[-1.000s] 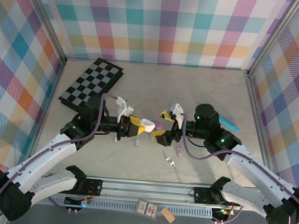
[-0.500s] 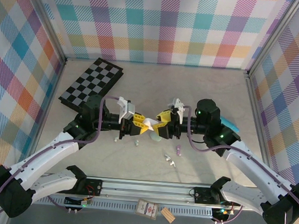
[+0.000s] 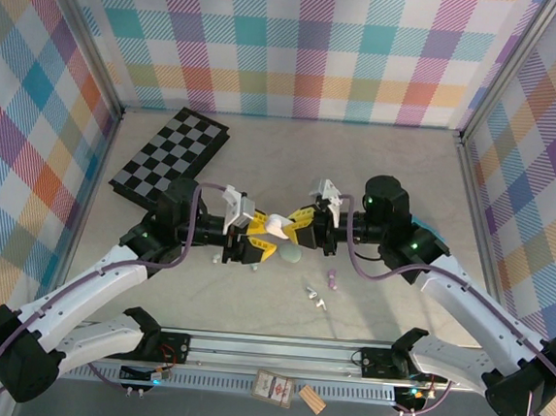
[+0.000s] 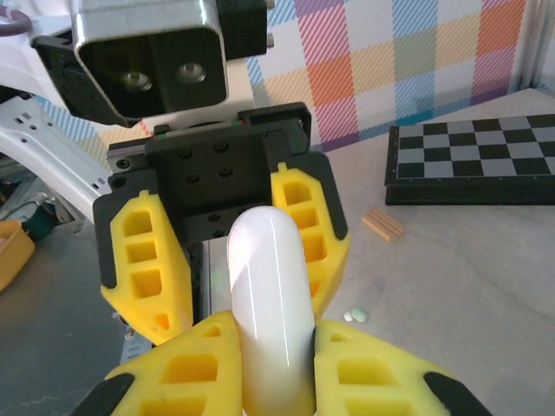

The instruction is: Insert the wireless bluetooth earbuds into the charging case

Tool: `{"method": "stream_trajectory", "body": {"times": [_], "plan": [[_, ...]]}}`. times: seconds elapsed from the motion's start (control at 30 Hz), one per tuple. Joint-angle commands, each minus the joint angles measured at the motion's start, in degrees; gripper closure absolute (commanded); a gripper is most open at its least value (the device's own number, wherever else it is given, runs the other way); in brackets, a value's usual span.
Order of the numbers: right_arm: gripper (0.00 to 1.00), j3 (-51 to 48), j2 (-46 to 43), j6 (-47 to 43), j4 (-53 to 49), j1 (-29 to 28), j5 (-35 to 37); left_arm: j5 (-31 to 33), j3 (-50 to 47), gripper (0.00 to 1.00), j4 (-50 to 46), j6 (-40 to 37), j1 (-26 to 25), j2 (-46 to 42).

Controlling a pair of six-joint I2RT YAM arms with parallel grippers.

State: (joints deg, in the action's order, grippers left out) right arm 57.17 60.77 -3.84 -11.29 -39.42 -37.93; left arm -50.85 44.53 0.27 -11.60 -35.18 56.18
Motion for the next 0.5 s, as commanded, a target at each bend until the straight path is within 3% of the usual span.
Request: {"method": "stream_trajectory", "body": {"times": [0.0, 0.17, 0.47], "plan": [[0.91, 3.45, 1.15, -5.53, -5.56, -0.02, 0.26, -0.21, 2.46, 0.50, -5.17, -4.29, -0.55, 0.69], [0.92, 7.63, 3.94, -10.56, -13.60, -0.65, 0.79, -0.17, 2.92, 0.51, -5.99, -4.55, -0.83, 1.64], [0.92, 8.42, 5.57, -12.37, -16.00, -1.80, -0.02, 1.35, 3.02, 0.51, -3.42, -1.32, -1.08, 3.07]]}}
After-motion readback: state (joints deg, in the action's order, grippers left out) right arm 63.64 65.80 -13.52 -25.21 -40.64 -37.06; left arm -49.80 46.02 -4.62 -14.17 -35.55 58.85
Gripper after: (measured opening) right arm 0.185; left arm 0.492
